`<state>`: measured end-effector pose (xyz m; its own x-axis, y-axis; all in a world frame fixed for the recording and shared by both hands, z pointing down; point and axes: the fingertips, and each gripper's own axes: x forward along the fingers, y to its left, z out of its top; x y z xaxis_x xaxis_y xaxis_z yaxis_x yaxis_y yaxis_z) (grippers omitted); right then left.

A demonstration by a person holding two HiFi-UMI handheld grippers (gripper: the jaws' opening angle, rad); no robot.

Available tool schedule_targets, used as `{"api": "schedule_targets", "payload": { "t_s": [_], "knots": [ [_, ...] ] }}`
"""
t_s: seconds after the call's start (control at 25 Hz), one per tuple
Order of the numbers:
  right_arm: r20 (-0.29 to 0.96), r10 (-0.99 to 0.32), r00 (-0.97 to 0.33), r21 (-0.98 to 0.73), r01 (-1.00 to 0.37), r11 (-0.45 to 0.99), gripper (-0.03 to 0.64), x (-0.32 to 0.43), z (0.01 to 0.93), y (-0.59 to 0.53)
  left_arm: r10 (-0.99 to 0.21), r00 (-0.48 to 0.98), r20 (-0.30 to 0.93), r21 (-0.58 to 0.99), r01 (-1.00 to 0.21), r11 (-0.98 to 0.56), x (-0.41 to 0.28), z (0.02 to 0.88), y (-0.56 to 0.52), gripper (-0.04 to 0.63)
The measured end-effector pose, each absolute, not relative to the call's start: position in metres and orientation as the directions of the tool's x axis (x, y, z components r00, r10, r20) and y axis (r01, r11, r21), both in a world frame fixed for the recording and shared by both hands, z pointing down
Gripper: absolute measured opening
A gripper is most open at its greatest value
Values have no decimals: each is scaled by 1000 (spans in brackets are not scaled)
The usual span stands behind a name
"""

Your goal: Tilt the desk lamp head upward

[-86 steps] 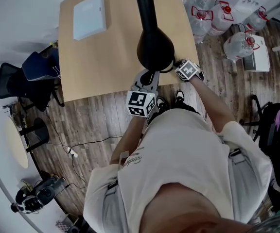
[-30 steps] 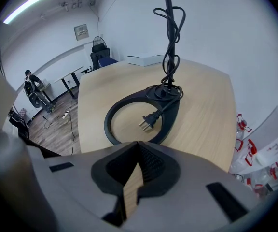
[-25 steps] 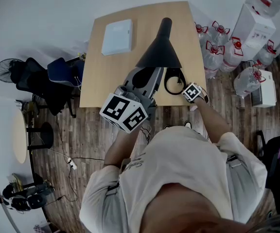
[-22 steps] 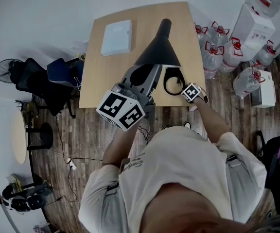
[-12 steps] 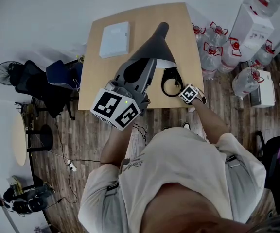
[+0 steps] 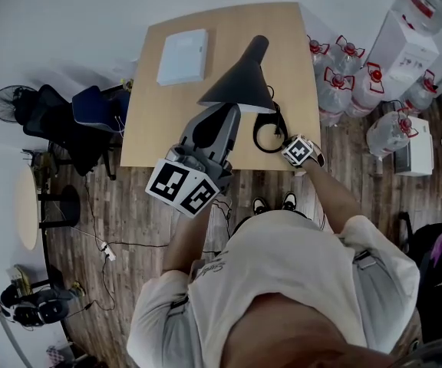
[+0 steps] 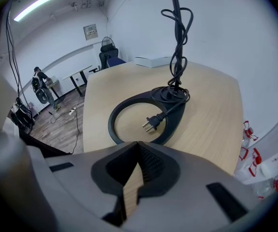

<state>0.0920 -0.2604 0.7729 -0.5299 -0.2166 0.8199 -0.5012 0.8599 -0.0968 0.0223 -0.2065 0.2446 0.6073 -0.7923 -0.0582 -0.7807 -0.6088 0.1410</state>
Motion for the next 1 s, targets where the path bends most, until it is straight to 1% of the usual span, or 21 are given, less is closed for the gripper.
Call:
{"api": "schedule_targets", "payload": {
  "t_s": [0.2,0.36,0.56,0.64,0.84,1.0],
  "knots": [
    [806,-243,-540,-60,-482,874,-5,93,769,-262,-804,595,-4,191,-789,-584,21,279,-195,17],
    [748,-293,-595,-132,-566,813,-5,97,770,-259,-814,580,23,209,-799,-564,6,303,-182,17],
    [709,-368,-601,-134,-629,766,-5,113,750,-226,-807,588,48,217,-795,-566,-19,329,-159,16],
    [681,-413,-605,-129,-654,745,-5,112,732,-213,-797,600,74,216,-790,-574,-29,342,-149,17],
    [549,-538,-639,-79,-681,728,-5,95,661,-180,-747,650,138,243,-754,-611,-44,376,-128,17],
    [471,-582,-662,-65,-685,726,-5,88,607,-149,-704,694,152,277,-714,-643,-41,397,-112,17]
  ]
}}
